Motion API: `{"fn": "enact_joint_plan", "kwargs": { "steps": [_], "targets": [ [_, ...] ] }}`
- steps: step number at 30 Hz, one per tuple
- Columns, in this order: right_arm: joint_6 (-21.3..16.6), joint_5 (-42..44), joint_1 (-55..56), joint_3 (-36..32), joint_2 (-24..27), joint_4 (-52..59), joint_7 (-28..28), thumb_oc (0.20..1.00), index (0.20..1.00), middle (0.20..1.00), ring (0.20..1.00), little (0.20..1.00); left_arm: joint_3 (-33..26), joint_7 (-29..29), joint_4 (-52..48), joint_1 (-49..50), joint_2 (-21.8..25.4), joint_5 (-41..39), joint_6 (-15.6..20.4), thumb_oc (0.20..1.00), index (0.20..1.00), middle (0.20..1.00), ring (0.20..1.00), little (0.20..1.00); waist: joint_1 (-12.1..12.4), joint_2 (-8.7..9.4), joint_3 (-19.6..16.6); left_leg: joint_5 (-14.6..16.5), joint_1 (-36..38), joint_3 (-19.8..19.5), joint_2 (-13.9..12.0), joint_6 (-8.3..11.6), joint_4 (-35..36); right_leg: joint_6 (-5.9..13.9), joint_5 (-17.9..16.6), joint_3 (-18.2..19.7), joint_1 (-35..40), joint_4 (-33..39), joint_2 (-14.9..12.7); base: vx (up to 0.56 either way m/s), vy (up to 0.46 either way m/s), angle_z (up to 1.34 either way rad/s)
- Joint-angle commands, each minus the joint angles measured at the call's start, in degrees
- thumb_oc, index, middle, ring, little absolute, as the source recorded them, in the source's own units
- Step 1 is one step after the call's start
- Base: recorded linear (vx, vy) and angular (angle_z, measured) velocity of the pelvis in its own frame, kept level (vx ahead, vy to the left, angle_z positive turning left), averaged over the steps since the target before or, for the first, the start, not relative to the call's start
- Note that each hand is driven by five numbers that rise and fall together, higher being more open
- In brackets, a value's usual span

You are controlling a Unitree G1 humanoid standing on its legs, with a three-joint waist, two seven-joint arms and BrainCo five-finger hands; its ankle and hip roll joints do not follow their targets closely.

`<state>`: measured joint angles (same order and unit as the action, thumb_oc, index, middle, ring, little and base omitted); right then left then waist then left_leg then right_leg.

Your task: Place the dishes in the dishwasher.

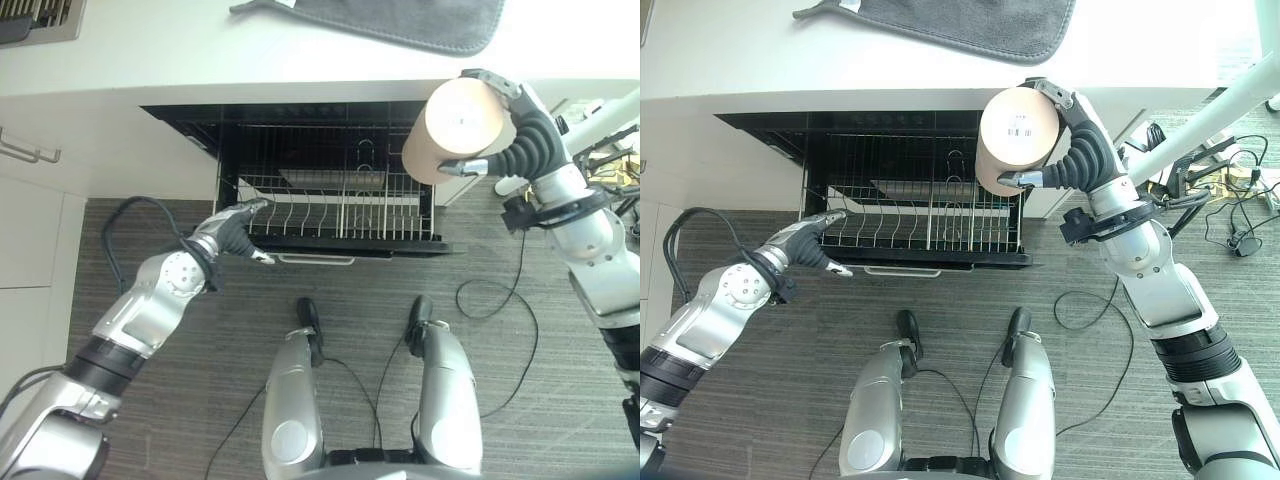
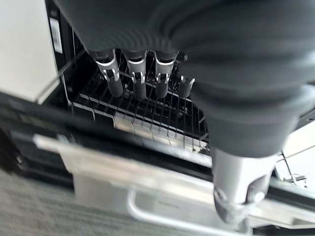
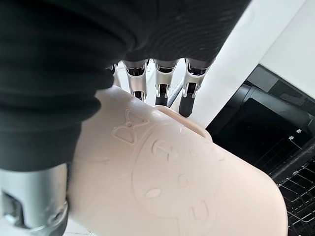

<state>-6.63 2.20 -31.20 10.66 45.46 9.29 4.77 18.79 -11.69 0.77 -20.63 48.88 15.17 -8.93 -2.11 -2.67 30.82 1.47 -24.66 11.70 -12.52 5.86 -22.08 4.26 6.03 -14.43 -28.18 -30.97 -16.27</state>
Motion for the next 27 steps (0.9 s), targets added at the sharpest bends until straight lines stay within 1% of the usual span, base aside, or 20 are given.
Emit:
{"fn": "enact_joint_plan", "kwargs": {
  "steps": [1, 6, 11, 17, 19, 23, 27],
  "targets": [
    [0.80, -1.24, 3.47, 2.33, -1.42, -5.50, -1.88, 0.200, 0.200, 0.200, 0.200, 0.200, 0.86, -0.81, -0.83, 0.90, 0.79, 0.94, 0.03, 1.000, 1.000, 1.000, 1.000, 1.000, 0.62, 0.35, -2.69, 6.10, 3.09, -0.63, -2.01, 0.44, 0.91, 4.89, 5.16, 2.12, 2.87, 1.61, -2.59, 0.00, 0.000, 0.00],
    [-0.46, -0.90, 5.02, 2.37, -1.82, -5.17, -1.86, 0.200, 0.200, 0.200, 0.200, 0.200, 2.11, -3.21, -0.58, 3.07, -0.48, 0.34, -1.29, 1.000, 1.000, 1.000, 1.000, 1.000, 0.54, 0.47, -2.37, 6.14, 3.17, -0.58, -2.09, 0.32, 0.98, 4.74, 5.08, 2.01, 3.29, 2.14, -2.11, 0.00, -0.002, -0.01],
    [-1.49, -0.01, 8.75, 1.10, -2.29, -1.59, -2.44, 0.200, 0.200, 0.200, 0.200, 0.200, 2.21, -3.55, -1.39, 6.60, -2.10, -0.21, -2.73, 1.000, 1.000, 1.000, 1.000, 1.000, 0.19, 0.59, -2.00, 6.14, 3.13, -0.33, -2.07, 0.14, 1.21, 4.81, 4.99, 2.18, 3.45, 2.63, -1.75, 0.00, 0.000, 0.00],
    [-3.21, 1.14, 14.07, -0.48, -3.03, 4.45, -3.49, 0.200, 0.200, 0.200, 0.200, 0.200, 1.72, -3.12, -3.45, 11.20, -3.58, -0.98, -4.11, 1.000, 1.000, 1.000, 1.000, 1.000, -0.44, 0.59, -1.43, 6.02, 3.45, 0.18, -1.99, -0.15, 1.81, 4.89, 4.83, 2.43, 3.88, 3.44, -1.07, 0.00, 0.005, -0.03],
    [-3.78, 1.36, 16.06, -0.65, -3.51, 7.42, -4.80, 0.200, 0.200, 0.200, 0.200, 0.200, 1.58, -2.23, -4.23, 12.92, -4.37, -1.55, -4.68, 1.000, 1.000, 1.000, 1.000, 1.000, -0.81, 0.72, -1.03, 5.96, 3.50, 0.49, -2.04, -0.29, 1.80, 4.89, 4.85, 2.66, 3.93, 3.51, -0.80, -0.02, 0.015, -0.09],
    [-4.95, 1.93, 18.50, -0.94, -3.50, 9.89, -5.95, 0.200, 0.200, 0.200, 0.200, 0.200, 0.90, -1.38, -5.48, 15.10, -4.91, -2.41, -5.52, 1.000, 1.000, 1.000, 1.000, 1.000, -1.23, 0.85, -1.03, 5.62, 3.91, 0.94, -2.05, -0.31, 2.46, 4.76, 4.73, 2.50, 4.66, 4.65, -0.26, -0.01, 0.007, -0.04],
    [-5.07, 2.91, 19.46, -1.36, -3.30, 10.64, -5.74, 0.200, 0.200, 0.200, 0.200, 0.200, 0.71, -1.11, -5.76, 16.13, -4.71, -3.01, -6.05, 1.000, 1.000, 1.000, 1.000, 1.000, -1.40, 0.88, -1.03, 5.05, 4.05, 1.18, -1.94, -0.24, 3.08, 4.67, 4.27, 2.20, 5.04, 5.66, 0.04, -0.02, 0.005, -0.13]
  ]
}}
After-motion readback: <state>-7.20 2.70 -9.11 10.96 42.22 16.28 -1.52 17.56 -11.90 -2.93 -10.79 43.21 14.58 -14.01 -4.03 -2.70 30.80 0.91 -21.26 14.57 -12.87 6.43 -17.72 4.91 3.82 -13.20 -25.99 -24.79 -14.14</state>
